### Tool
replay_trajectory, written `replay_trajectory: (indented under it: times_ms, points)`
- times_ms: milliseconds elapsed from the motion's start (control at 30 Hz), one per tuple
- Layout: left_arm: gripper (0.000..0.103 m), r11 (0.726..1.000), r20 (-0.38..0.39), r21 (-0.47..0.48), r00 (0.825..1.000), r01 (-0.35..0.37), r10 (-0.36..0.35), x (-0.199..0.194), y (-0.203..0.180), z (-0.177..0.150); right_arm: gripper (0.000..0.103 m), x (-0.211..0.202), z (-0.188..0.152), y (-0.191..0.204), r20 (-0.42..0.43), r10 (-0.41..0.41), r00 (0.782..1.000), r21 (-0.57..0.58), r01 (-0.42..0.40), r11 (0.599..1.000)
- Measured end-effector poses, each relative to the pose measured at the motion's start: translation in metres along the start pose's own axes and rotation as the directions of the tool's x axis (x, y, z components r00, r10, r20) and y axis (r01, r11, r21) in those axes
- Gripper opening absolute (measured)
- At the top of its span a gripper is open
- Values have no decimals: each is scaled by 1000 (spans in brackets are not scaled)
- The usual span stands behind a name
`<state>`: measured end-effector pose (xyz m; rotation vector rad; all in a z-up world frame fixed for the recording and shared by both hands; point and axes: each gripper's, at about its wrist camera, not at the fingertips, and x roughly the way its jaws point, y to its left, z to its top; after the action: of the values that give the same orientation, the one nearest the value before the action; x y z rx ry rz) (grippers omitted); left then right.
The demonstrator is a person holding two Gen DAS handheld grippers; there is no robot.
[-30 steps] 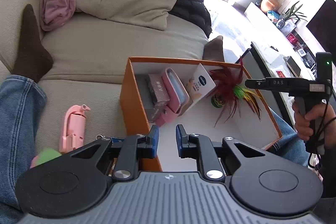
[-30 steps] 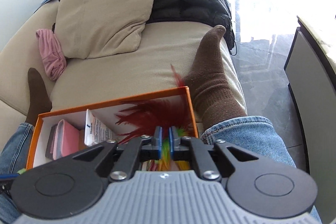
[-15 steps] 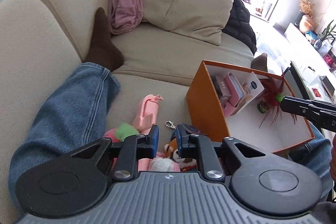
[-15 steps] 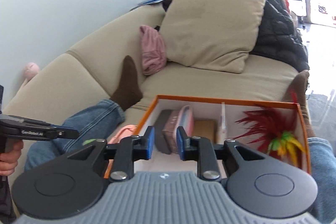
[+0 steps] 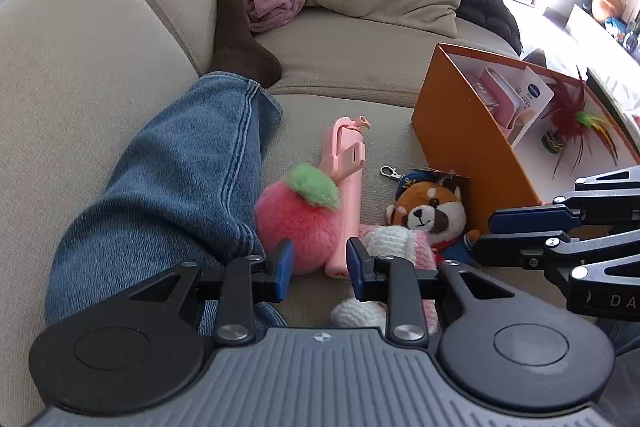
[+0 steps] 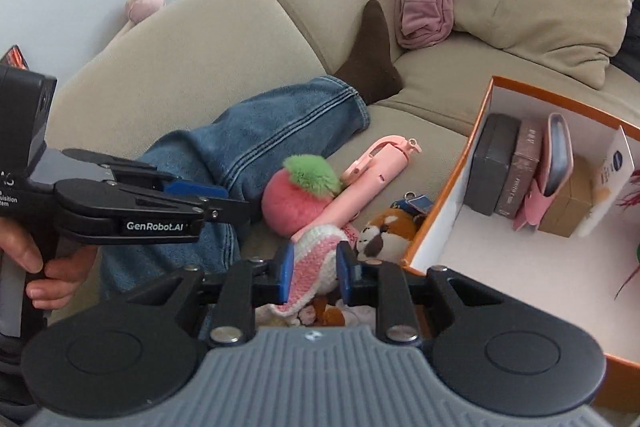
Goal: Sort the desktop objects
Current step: 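Open the left gripper to release the feather toy and withdraw, then grasp the pink fluffy ball with the left gripper while the right grasps the pink selfie stick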
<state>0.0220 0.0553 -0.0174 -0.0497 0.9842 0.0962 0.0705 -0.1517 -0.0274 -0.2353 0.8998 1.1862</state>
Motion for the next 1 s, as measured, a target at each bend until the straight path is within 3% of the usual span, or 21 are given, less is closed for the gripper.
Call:
replay_trajectory:
  times_ms: [167,267,433,567,667,867,933,1000]
  points:
    - [48,996,-5,93,1000,7,-6,21,1,13,25,26,12,6,-43,-33,999,-16,32,999]
    - [48,990,-21,143,1000,9,-6,35,-1,23,31,41,28,4,-78,-55,995,-12,54,998]
    - [48,989,-58,144,998,39,-31,62,1,35,31,67,60,-9,-142,-84,986,30,89,996]
    - [48,993,-85,95,994,72,-64,85,7,39,31,89,76,-26,-184,-62,981,115,84,990]
    - [31,995,-96,76,994,59,-51,96,12,40,31,106,85,-36,-205,-46,978,175,83,981]
    - [15,996,-95,45,993,81,-76,104,21,40,31,139,92,-48,-261,-28,965,257,98,962]
    - [10,995,-92,24,992,92,-90,104,24,42,27,148,91,-52,-266,-26,964,282,103,954]
    - [8,994,-88,-1,990,109,-109,102,28,43,15,154,91,-54,-276,-9,961,304,96,948]
